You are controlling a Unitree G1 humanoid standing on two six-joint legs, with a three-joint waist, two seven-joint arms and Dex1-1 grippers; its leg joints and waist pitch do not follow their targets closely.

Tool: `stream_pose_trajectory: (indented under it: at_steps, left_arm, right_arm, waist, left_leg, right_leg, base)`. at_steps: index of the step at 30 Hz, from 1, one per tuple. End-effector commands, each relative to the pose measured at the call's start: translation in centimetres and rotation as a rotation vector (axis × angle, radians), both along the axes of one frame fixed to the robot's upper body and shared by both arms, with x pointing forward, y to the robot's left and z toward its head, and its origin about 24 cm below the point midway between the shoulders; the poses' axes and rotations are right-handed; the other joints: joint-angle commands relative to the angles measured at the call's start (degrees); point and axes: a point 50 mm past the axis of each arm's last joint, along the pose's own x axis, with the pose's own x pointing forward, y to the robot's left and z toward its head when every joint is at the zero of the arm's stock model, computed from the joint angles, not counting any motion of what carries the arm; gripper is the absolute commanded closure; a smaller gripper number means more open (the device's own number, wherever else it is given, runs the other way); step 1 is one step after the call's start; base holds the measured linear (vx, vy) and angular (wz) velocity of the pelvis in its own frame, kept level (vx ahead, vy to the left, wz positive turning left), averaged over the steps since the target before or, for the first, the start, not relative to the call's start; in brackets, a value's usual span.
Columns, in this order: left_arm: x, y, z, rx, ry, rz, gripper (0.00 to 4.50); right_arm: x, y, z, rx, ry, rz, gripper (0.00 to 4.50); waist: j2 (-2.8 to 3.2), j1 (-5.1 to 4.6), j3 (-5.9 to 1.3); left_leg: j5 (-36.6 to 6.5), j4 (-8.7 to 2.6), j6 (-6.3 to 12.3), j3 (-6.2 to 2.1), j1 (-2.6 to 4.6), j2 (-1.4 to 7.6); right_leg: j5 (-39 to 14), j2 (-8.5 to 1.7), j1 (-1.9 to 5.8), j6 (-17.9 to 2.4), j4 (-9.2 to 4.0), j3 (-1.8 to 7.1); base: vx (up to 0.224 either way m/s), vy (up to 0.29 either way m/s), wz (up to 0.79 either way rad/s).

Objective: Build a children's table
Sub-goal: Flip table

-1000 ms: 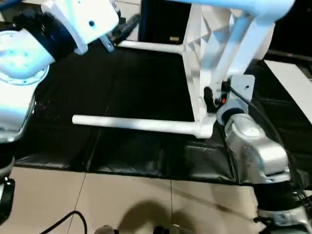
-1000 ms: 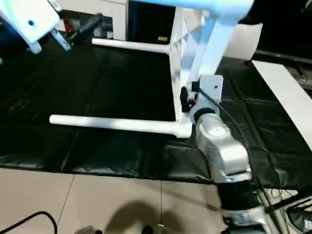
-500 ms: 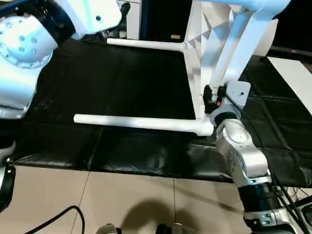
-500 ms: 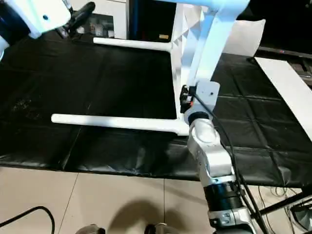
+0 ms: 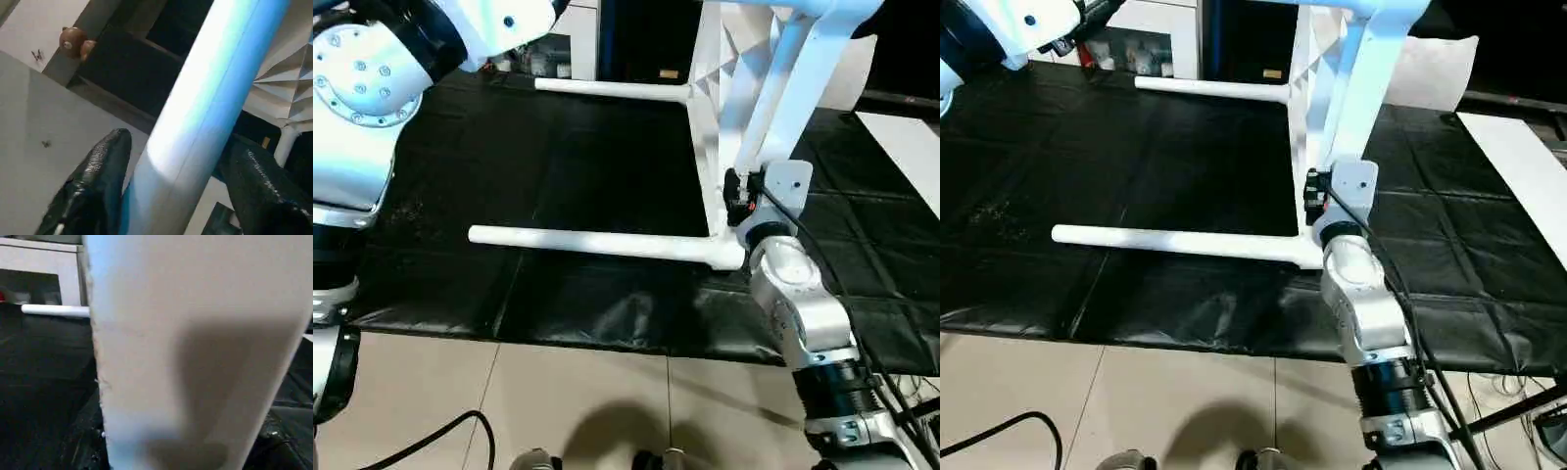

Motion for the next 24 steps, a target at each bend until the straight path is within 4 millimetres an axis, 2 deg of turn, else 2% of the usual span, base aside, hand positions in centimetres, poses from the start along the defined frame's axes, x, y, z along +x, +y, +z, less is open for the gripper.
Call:
stream_pose_trajectory:
  at_steps: [1,2,3,4,5,6,8,9,10,11,12,13,14,15,16,17,18,19,20,23,24]
  left_arm:
    - [0.1,0.4,-0.5,-0.063,0.05,-0.009,1.75]
    - [0.1,0.8,-0.2,-0.226,0.081,-0.064,1.92]
    - [0.1,0.8,-0.2,-0.231,0.082,-0.066,1.92]
    - [0.0,1.1,-0.1,-0.343,0.103,-0.104,1.95]
    - [0.0,1.1,-0.1,-0.345,0.104,-0.104,1.96]
    - [0.1,1.3,-0.2,-0.381,0.115,-0.108,1.97]
    - [-0.1,2.0,-0.9,-0.448,0.156,-0.097,1.98]
    - [-0.2,2.3,-1.5,-0.471,0.18,-0.088,1.98]
    - [-0.3,2.5,-2.0,-0.488,0.198,-0.082,2.0]
    - [-0.3,2.5,-2.0,-0.491,0.2,-0.082,2.0]
    - [-0.4,2.7,-2.6,-0.518,0.219,-0.08,2.03]
    - [-0.4,2.7,-2.6,-0.518,0.219,-0.08,2.03]
    - [-0.4,2.9,-3.2,-0.542,0.242,-0.076,2.08]
    - [-0.5,3.0,-3.6,-0.555,0.258,-0.07,2.08]
    - [-0.5,3.3,-4.6,-0.59,0.302,-0.054,2.1]
    - [-0.5,3.4,-5.0,-0.6,0.32,-0.046,2.1]
    - [-0.5,3.4,-5.3,-0.605,0.333,-0.038,2.13]
    - [-0.5,3.4,-5.3,-0.607,0.337,-0.036,2.17]
    - [-0.4,3.5,-5.8,-0.61,0.364,-0.024,2.19]
    - [-0.2,3.6,-6.7,-0.608,0.421,0.015,2.24]
    - [-0.2,3.6,-6.7,-0.61,0.426,0.02,2.28]
  right_arm:
    - [0.5,-0.9,3.1,-0.138,-0.1,0.013,2.53]
    - [0.8,-1.7,4.9,-0.257,-0.136,0.057,2.53]
    - [0.8,-1.7,4.9,-0.261,-0.136,0.059,2.53]
    - [1.0,-2.5,6.2,-0.341,-0.156,0.078,2.57]
    - [1.0,-2.5,6.2,-0.343,-0.156,0.078,2.6]
    - [1.1,-2.9,6.7,-0.365,-0.165,0.077,2.62]
    - [1.5,-4.6,9.1,-0.409,-0.186,0.071,2.63]
    - [1.7,-5.5,10.5,-0.423,-0.196,0.068,2.63]
    - [1.7,-6.1,11.8,-0.434,-0.205,0.071,2.64]
    - [1.7,-6.1,11.9,-0.436,-0.206,0.072,2.64]
    - [1.7,-6.5,13.0,-0.454,-0.216,0.087,2.65]
    - [1.7,-6.5,13.0,-0.454,-0.216,0.087,2.65]
    - [1.7,-6.8,14.2,-0.473,-0.223,0.106,2.65]
    - [1.6,-6.8,14.8,-0.487,-0.221,0.129,2.65]
    - [1.5,-6.7,16.1,-0.518,-0.192,0.219,2.65]
    - [1.4,-6.6,16.4,-0.526,-0.172,0.264,2.65]
    - [1.3,-6.5,16.6,-0.53,-0.148,0.306,2.65]
    - [1.3,-6.4,16.6,-0.531,-0.141,0.319,2.15]
    - [1.2,-6.1,16.8,-0.498,-0.103,0.387,2.03]
    - [0.8,-5.4,17.9,-0.403,-0.055,0.562,1.96]
    - [0.8,-5.4,18.0,-0.4,-0.052,0.573,1.66]
  waist:
    - [0.98,-0.07,-4.65]
    - [1.06,-0.12,-4.78]
    - [1.06,-0.12,-4.78]
    - [0.66,-0.21,-4.98]
    - [0.56,-0.02,-5.05]
    - [0.65,-0.04,-4.72]
    - [0.88,0.22,-4.7]
    - [0.82,0.16,-4.75]
    - [0.9,0.32,-4.73]
    - [0.82,0.15,-4.59]
    - [0.93,0.35,-4.63]
    - [0.8,0.22,-4.6]
    - [0.76,0.27,-4.55]
    - [0.78,0.4,-4.54]
    - [0.28,0.29,-4.57]
    - [0.3,0.2,-4.66]
    - [0.43,0.34,-4.43]
    - [0.4,0.32,-4.36]
    - [0.55,0.34,-4.17]
    - [0.61,0.4,-4.01]
    - [0.67,0.34,-3.96]
  left_leg:
    - [-7.1,-4.38,-2.15,-1.86,0.32,4.35]
    - [-5.6,-4.22,-1.87,-1.66,0.27,4.28]
    - [-5.6,-4.22,-1.87,-1.66,0.27,4.28]
    - [-4.6,-3.94,-1.01,-1.53,-0.05,3.98]
    - [-2.7,-3.72,0.36,-1.28,-0.52,3.49]
    - [-2.4,-3.68,1.69,-0.91,-0.55,3.15]
    - [-2.5,-3.45,2.71,-0.68,-0.54,2.79]
    - [-2.4,-3.46,2.87,-0.76,-0.57,2.98]
    - [-2.6,-3.42,3.47,-0.71,-0.29,3.09]
    - [-2.6,-3.41,3.75,-0.73,-0.57,3.01]
    - [-3.4,-3.27,4.02,-0.58,-0.3,2.92]
    - [-3.2,-3.33,4.05,-0.71,-0.55,2.92]
    - [-3.5,-3.34,4.26,-0.78,-0.56,2.92]
    - [-3.8,-3.31,4.37,-0.69,-0.31,2.93]
    - [-4.2,-3.31,4.48,-0.73,-0.2,3.06]
    - [-4.2,-3.24,4.53,-0.77,-0.25,3.03]
    - [-4.7,-3.23,4.94,-0.79,-0.08,3.19]
    - [-5.0,-3.2,5.18,-0.72,-0.08,3.06]
    - [-5.8,-3.28,5.11,-0.82,-0.08,3.16]
    - [-8.8,-3.22,4.49,-0.99,0.59,3.12]
    - [-9.9,-3.25,4.04,-1.14,0.93,3.27]
  right_leg:
    - [-14.6,-6.57,3.97,-5.0,-3.96,5.34]
    - [-12.9,-6.61,4.17,-5.9,-3.61,5.34]
    - [-12.9,-6.61,4.17,-5.9,-3.61,5.34]
    - [-11.3,-6.3,4.48,-6.2,-3.27,5.34]
    - [-9.7,-6.37,4.71,-6.6,-3.1,5.41]
    - [-10.9,-6.18,4.31,-6.3,-3.55,5.39]
    - [-15.5,-6.12,4.3,-4.5,-4.22,5.28]
    - [-16.5,-5.95,4.41,-4.1,-3.99,5.06]
    - [-17.2,-5.71,4.07,-3.5,-4.23,5.01]
    - [-17.6,-5.61,4.06,-3.3,-4.23,4.91]
    - [-19.1,-5.51,3.8,-2.4,-4.54,4.82]
    - [-19.6,-5.51,4.01,-2.3,-4.44,4.67]
    - [-21.4,-5.42,3.92,-1.3,-4.76,4.48]
    - [-22.2,-5.32,3.63,-0.8,-5.09,4.5]
    - [-22.7,-5.38,3.61,-0.9,-4.93,4.5]
    - [-22.4,-5.33,3.86,-1.4,-4.63,4.41]
    - [-23.2,-5.38,3.43,-1.3,-4.95,4.49]
    - [-23.7,-5.33,3.33,-1.2,-5.12,4.47]
    - [-25.2,-5.42,3.16,-1.0,-5.33,4.36]
    - [-30.7,-5.48,2.85,0.1,-6.39,4.05]
    - [-31.5,-5.47,2.66,0.1,-6.54,3.9]
  base:
    - [0.0,0.0,0.0]
    - [0.0,0.0,0.0]
    - [0.0,0.0,0.0]
    - [0.0,0.0,0.0]
    - [0.0,0.0,0.0]
    - [0.0,0.0,0.0]
    - [0.0,0.0,0.0]
    - [0.0,0.0,0.0]
    - [0.0,0.0,0.0]
    - [0.0,0.0,0.0]
    - [0.0,0.0,0.0]
    - [0.0,0.0,0.0]
    - [0.0,0.0,0.0]
    - [0.0,0.0,0.0]
    - [0.0,0.0,0.0]
    - [0.0,0.0,0.0]
    - [0.0,0.0,0.0]
    - [0.0,0.0,0.0]
    - [0.0,0.0,0.0]
    - [0.0,0.0,0.0]
    - [0.0,0.0,0.0]
